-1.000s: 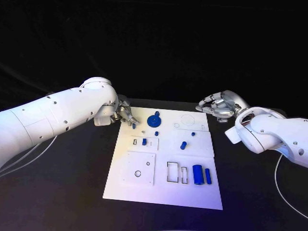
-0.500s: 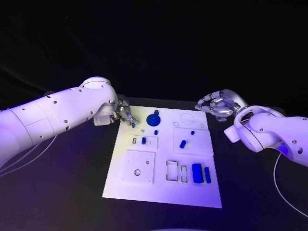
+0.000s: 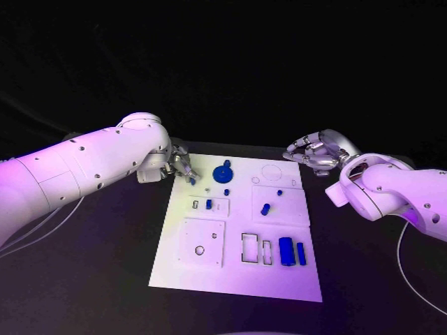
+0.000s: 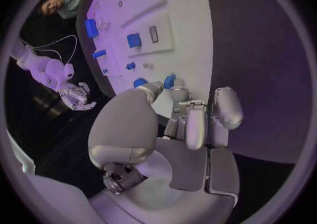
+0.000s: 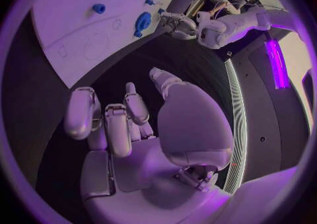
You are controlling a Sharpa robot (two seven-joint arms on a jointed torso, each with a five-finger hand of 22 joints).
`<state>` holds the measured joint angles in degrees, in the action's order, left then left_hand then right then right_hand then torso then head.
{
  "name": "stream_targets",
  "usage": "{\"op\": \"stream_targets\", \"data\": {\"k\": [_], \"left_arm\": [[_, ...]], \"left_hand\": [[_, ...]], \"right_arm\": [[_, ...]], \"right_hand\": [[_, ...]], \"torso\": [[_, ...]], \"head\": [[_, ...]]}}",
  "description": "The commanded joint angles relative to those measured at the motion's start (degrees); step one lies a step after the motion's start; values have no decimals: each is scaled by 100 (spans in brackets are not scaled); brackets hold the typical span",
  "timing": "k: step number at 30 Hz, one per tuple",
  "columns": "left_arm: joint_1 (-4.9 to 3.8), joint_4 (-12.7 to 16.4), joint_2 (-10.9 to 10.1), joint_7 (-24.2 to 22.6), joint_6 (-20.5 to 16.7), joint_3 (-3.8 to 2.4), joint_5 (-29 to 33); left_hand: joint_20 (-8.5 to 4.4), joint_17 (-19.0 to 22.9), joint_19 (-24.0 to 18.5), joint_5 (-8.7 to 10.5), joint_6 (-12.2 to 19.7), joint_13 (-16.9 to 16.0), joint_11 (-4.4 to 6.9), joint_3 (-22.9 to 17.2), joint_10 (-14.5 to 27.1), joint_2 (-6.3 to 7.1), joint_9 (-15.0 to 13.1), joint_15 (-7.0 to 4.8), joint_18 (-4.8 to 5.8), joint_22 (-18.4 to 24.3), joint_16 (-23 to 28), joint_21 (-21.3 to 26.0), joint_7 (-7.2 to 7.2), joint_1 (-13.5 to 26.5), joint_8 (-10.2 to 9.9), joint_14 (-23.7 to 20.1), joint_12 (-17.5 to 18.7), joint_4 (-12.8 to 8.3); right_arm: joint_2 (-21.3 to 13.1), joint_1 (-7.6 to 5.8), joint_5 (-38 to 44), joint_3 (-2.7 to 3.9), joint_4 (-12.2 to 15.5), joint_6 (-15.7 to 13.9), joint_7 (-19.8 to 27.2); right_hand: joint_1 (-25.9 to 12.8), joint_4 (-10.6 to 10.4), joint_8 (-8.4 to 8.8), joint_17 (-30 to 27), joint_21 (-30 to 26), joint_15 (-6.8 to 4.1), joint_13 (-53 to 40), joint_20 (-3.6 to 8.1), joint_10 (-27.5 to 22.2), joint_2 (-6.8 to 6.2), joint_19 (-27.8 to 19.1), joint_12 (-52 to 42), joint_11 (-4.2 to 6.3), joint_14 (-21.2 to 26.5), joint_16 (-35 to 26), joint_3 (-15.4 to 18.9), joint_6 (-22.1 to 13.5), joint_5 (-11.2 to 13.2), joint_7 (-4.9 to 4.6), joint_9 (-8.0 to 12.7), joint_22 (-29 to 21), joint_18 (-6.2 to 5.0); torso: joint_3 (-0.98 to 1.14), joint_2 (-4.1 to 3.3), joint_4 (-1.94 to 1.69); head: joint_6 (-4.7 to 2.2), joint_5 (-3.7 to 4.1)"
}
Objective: Assemble the parts on the task board
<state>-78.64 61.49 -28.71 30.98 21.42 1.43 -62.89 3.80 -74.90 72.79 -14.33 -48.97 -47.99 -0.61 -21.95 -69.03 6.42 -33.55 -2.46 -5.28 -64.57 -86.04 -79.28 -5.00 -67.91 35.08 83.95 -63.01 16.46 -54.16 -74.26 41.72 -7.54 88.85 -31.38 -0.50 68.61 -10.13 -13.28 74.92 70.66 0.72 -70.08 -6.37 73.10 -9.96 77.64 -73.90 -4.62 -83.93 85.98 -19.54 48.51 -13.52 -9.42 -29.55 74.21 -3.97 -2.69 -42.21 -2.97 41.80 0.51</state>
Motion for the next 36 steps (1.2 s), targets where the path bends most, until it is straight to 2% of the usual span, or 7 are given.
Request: {"op": "stream_targets", "data": {"k": [1, 7, 12, 15, 22, 28, 36], "left_arm": [[1, -6, 17, -79, -98, 0, 83], [1, -19, 18, -108, -141, -1, 117], [1, -33, 19, -137, -161, -1, 194], [2, -40, 13, -150, -168, -1, 257], [1, 26, -64, -174, -279, 0, 479], [1, 330, -279, -167, -427, -3, 751], [2, 1032, -720, -159, -673, -5, 951]], "left_hand": [[-16, -665, 38, -11, -22, 21, 6, -67, -24, -15, 6, -36, -17, -7, -35, -29, 19, -98, 40, 383, -13, -7], [-30, -663, 40, -2, 7, 44, 23, -318, -24, -90, 2, -54, -16, -15, -34, -32, 35, -396, 66, 384, -1, -68], [-43, -657, 34, 16, 104, 97, 28, -1058, -24, -89, -52, -59, -17, -20, -31, -31, 24, -846, 157, 383, 39, -383], [-30, -658, 40, 21, 141, 119, 5, -1621, -56, 7, -125, -44, -14, -42, -32, -42, 0, -816, 273, 384, 48, -573], [-29, -665, 57, 13, 144, 108, 15, -2231, -111, 137, -224, -49, -10, -81, -36, -66, 5, -590, 451, 388, 21, -834], [-40, -671, 89, 1, 135, 74, 31, -2474, -165, 206, -267, -64, -2, -129, -39, -93, 21, -448, 548, 391, -15, -961], [-73, -757, 184, -72, 91, 40, 70, -2913, -271, 357, -315, -99, 24, -269, -79, -167, 58, -172, 700, 417, -61, -1203]], "right_arm": [[9, 4, 41, 0, -1, 109, 37], [17, 9, 49, 0, -13, 144, 26], [20, 12, 57, 0, -18, 160, 20], [20, 13, 59, 0, -21, 165, 18], [22, 16, 61, 0, -27, 175, 14], [18, 17, 61, 0, -28, 180, 11], [0, 19, 61, 0, -21, 179, 10]], "right_hand": [[1, -29, -39, 389, -24, -41, -1, -2, -17, 26, -38, 15, 9, -346, -24, -1, -43, -42, 15, -9, -9, -108], [2, -29, -40, 387, -22, -41, -6, -2, -13, 27, -36, 11, 10, -345, -25, -1, -42, -42, 15, -9, -7, -108], [38, -26, -54, 389, -27, -45, -5, 2, -8, 48, -33, 8, 14, -347, -26, -11, -41, -99, 18, -10, -6, -108], [45, -26, -58, 390, -27, -46, -5, 3, -6, 49, -31, 7, 14, -347, -26, -11, -42, -126, 18, -10, -5, -107], [53, -29, -64, 386, -27, -47, -4, 4, -4, 49, -27, 6, 16, -347, -29, -10, -43, -164, 18, -10, -3, -106], [56, -30, -66, 386, -29, -47, -4, 5, -4, 49, -27, 6, 16, -347, -29, -9, -43, -184, 18, -10, -3, -106], [56, -30, -66, 386, -29, -47, -4, 5, -4, 49, -27, 6, 16, -347, -29, -9, -43, -184, 18, -10, -3, -106]], "torso": [[2, 1, -1], [0, -2, -1], [3, 7, -3], [0, 7, -1], [9, 13, -2], [5, 11, -12], [4, 11, -13]], "head": [[5, 3], [3, 8], [10, 7], [13, 6], [2, -10], [-3, -14], [-16, -28]]}}
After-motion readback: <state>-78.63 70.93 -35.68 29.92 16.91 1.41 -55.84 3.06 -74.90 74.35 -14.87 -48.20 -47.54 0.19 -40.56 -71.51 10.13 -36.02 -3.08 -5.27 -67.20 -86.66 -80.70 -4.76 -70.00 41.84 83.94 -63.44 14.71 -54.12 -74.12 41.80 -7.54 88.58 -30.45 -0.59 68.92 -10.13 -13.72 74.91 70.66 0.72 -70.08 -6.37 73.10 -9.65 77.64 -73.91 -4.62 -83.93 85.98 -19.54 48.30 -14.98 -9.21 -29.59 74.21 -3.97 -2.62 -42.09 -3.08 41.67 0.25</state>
